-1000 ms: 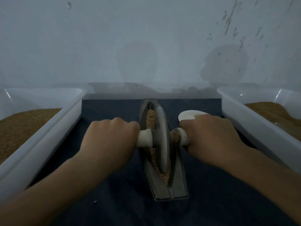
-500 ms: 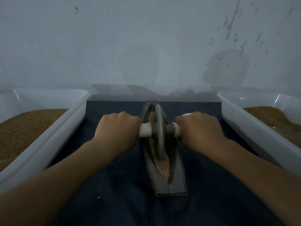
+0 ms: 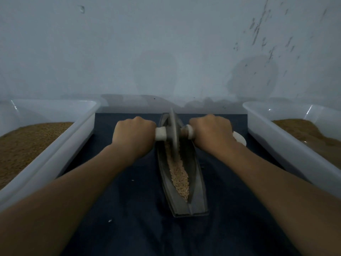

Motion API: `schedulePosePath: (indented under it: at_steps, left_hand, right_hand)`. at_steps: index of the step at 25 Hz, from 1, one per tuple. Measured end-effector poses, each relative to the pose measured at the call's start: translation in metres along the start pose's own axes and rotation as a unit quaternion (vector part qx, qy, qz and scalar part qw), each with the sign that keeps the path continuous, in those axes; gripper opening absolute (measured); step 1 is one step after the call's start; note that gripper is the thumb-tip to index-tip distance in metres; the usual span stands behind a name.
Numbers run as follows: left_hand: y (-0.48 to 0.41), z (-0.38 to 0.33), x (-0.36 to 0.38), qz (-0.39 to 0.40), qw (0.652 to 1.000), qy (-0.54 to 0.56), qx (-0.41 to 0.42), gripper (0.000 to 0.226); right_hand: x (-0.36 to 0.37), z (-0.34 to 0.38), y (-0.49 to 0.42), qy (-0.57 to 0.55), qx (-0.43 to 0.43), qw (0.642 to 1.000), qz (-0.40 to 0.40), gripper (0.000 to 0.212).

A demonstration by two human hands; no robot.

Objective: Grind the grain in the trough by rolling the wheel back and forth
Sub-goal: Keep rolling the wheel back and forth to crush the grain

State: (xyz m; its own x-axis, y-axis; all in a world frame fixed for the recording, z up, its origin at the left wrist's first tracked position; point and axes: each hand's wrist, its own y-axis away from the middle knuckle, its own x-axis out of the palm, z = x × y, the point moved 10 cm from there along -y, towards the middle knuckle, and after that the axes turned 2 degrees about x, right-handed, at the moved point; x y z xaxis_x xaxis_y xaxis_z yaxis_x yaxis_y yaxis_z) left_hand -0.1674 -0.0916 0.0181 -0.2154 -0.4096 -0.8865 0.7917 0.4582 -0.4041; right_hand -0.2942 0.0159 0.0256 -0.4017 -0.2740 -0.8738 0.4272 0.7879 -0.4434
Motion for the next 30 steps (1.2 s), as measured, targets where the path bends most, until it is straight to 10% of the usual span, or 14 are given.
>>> schedulePosePath:
  at_steps: [6,10,16,21,26,30]
  left_hand:
    - [0.062,-0.019,-0.04,-0.11,0.987,-0.022,0.113,0.057]
    - [0.008,-0.008,-0.005,-0.033,0.998,-0.051,0.03,0.009]
    - [0.005,-0.013,-0.016,-0.015,0.998,-0.049,0.043,0.012]
    - [0.068,-0.021,-0.048,-0.127,0.985,-0.018,0.115,0.056]
    - [0.003,-0.005,0.0,-0.028,0.999,-0.026,0.013,0.007]
    - [-0.01,0.003,0.002,0.014,1.0,0.005,-0.016,0.009]
  right_hand:
    - [-0.021,-0.008,0.076,0.03,-0.055,0.996,-0.057,0.048]
    - [0.006,-0.007,0.024,-0.021,0.0,1.0,-0.017,0.031]
    - [0.012,-0.012,0.022,-0.055,0.011,0.998,0.031,0.023]
    - [-0.034,-0.005,0.08,0.002,-0.072,0.993,-0.092,0.026]
    - [0.003,-0.004,0.015,-0.002,-0.003,1.0,-0.029,0.03]
    - [0.003,-0.003,-0.01,-0.006,0.014,1.0,0.007,0.024]
